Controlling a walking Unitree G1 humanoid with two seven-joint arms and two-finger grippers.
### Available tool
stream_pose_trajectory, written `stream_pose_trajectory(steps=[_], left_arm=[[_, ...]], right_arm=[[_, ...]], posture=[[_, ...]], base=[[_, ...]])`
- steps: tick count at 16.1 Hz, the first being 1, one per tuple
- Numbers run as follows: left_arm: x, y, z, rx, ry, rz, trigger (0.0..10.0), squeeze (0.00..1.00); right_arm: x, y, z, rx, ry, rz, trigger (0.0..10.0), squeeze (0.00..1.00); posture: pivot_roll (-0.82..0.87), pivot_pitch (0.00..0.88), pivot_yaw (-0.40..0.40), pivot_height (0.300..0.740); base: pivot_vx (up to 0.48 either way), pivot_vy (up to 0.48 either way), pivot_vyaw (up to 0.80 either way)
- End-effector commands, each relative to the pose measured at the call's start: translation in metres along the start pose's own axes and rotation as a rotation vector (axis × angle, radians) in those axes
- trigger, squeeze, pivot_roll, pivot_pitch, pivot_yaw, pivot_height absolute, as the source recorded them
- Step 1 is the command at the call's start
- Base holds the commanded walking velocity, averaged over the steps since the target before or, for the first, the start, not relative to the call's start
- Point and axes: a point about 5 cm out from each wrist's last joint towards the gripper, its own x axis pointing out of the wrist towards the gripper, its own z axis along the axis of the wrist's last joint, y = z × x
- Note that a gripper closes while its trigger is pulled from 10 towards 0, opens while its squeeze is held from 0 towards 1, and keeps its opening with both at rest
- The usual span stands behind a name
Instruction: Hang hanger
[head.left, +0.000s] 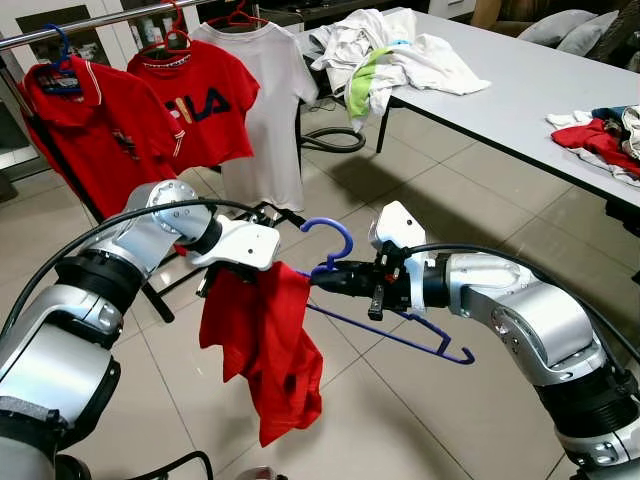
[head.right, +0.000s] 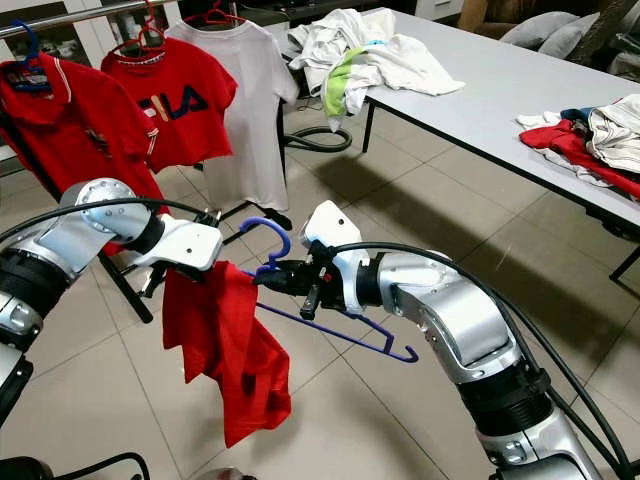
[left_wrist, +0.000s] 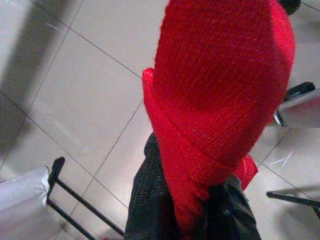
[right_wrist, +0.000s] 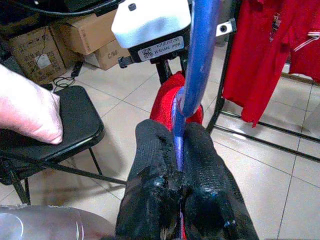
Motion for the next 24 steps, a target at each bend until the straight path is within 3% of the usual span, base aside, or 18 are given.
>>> stream_pose_trajectory(steps=[1, 4, 5, 6, 7, 8, 9, 14, 18, 19, 20, 22, 24], left_arm=[[-0.013, 0.012, 0.005, 0.032, -0.008, 0.077, 0.0, 0.00], [-0.015, 0.015, 0.005, 0.024, -0.030, 0.117, 0.0, 0.00], [-0.016, 0.019, 0.007, -0.019, -0.118, 0.184, 1.8, 0.00], [-0.017, 0.019, 0.010, -0.039, -0.171, 0.194, 10.0, 0.00], [-0.017, 0.020, 0.012, -0.082, -0.239, 0.193, 10.0, 0.00], [-0.019, 0.019, 0.013, -0.133, -0.317, 0.183, 10.0, 0.67], [-0.022, 0.017, 0.011, -0.143, -0.335, 0.179, 10.0, 1.00], [-0.033, 0.012, 0.009, -0.151, -0.393, 0.154, 10.0, 1.00], [-0.045, 0.010, 0.002, -0.159, -0.348, 0.129, 10.0, 0.96], [-0.053, 0.010, -0.002, -0.164, -0.319, 0.140, 10.0, 0.25], [-0.057, 0.010, -0.005, -0.184, -0.315, 0.156, 10.0, 0.00], [-0.066, 0.010, -0.012, -0.288, -0.359, 0.218, 10.0, 0.00], [-0.071, 0.005, -0.021, -0.338, -0.375, 0.285, 10.0, 0.00]], right_arm=[[-0.001, -0.002, -0.002, 0.023, -0.002, -0.005, 0.0, 0.00], [-0.001, -0.003, -0.001, 0.022, -0.009, -0.012, 0.0, 0.00], [-0.001, -0.005, -0.001, 0.021, -0.016, -0.018, 0.0, 0.00], [-0.001, -0.005, 0.000, 0.021, -0.018, -0.019, 0.0, 0.00], [-0.001, -0.005, 0.000, 0.020, -0.020, -0.020, 0.0, 0.00], [-0.001, -0.005, 0.001, 0.019, -0.023, -0.022, 0.0, 0.00], [-0.001, -0.006, 0.001, 0.018, -0.028, -0.024, 0.0, 0.00], [-0.002, -0.009, 0.001, 0.018, -0.038, -0.036, 0.0, 0.00], [-0.002, -0.012, 0.001, 0.013, -0.038, -0.050, 0.0, 0.00], [-0.003, -0.014, 0.001, 0.013, -0.041, -0.060, 0.0, 0.00], [-0.005, -0.015, 0.001, 0.013, -0.044, -0.068, 0.0, 0.00], [-0.010, -0.018, 0.002, 0.020, -0.065, -0.091, 0.0, 0.00], [-0.016, -0.019, 0.003, 0.023, -0.101, -0.105, 0.0, 0.00]], posture=[[-0.06, 0.000, 0.047, 0.740], [-0.06, 0.000, 0.047, 0.740], [-0.06, 0.000, 0.047, 0.740], [-0.06, 0.000, 0.047, 0.740], [-0.06, 0.000, 0.046, 0.740], [-0.06, 0.000, 0.047, 0.740], [-0.06, 0.000, 0.046, 0.740], [-0.05, 0.000, 0.042, 0.740], [-0.04, 0.000, 0.048, 0.740], [-0.04, 0.000, 0.050, 0.740], [-0.05, 0.000, 0.057, 0.740], [-0.05, 0.000, 0.062, 0.740], [-0.05, 0.000, 0.068, 0.740]], base=[[0.000, 0.000, 0.00], [0.000, 0.000, 0.00], [0.000, 0.000, 0.00], [0.000, 0.000, 0.00], [0.000, 0.000, 0.00], [0.000, 0.000, 0.00], [0.000, 0.000, 0.00], [0.000, 0.000, 0.00], [0.000, 0.000, 0.00], [0.000, 0.000, 0.00], [0.000, 0.000, 0.00], [0.000, 0.000, 0.00], [0.000, 0.000, 0.00]])
